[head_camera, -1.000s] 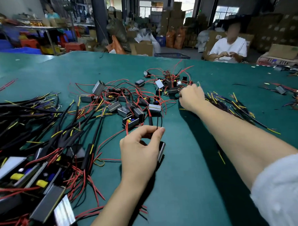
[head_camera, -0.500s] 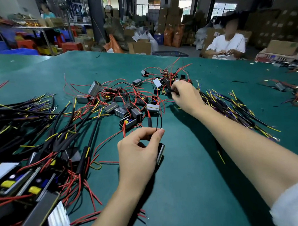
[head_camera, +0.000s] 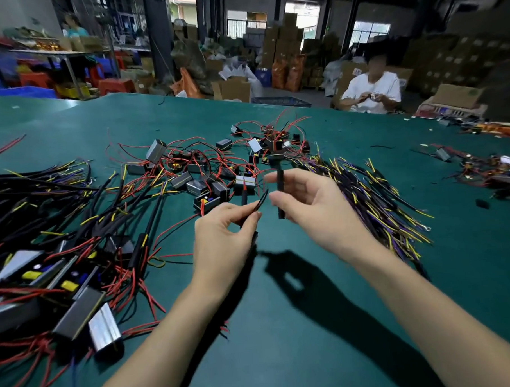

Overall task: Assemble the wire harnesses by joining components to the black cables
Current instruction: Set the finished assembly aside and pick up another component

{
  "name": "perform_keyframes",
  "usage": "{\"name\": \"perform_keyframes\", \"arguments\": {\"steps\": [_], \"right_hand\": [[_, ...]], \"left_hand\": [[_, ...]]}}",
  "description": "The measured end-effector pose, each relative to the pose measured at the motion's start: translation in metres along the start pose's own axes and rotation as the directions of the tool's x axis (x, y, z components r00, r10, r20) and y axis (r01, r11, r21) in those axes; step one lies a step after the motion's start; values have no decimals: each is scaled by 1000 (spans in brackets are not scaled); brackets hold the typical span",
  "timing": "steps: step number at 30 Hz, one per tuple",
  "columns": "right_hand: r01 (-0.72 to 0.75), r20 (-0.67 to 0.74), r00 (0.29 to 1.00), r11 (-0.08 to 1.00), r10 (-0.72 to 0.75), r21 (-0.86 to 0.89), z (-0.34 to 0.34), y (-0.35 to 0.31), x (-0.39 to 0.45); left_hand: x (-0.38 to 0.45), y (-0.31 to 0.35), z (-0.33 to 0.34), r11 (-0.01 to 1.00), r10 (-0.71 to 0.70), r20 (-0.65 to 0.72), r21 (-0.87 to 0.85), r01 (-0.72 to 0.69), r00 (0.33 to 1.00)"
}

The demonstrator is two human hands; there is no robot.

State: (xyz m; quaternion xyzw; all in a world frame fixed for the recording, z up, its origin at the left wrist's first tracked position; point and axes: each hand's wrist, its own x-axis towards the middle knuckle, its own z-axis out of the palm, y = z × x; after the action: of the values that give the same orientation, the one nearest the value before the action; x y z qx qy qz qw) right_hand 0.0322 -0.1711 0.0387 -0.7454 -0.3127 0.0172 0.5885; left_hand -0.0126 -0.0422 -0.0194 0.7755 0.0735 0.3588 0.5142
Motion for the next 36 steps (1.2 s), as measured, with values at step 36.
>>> {"name": "perform_keyframes", "arguments": {"steps": [36], "right_hand": [[-156,-185,888,655,421,739,7,55,-17]], "left_hand": [[7,0,-2,984,-174,115,61,168,978]]}}
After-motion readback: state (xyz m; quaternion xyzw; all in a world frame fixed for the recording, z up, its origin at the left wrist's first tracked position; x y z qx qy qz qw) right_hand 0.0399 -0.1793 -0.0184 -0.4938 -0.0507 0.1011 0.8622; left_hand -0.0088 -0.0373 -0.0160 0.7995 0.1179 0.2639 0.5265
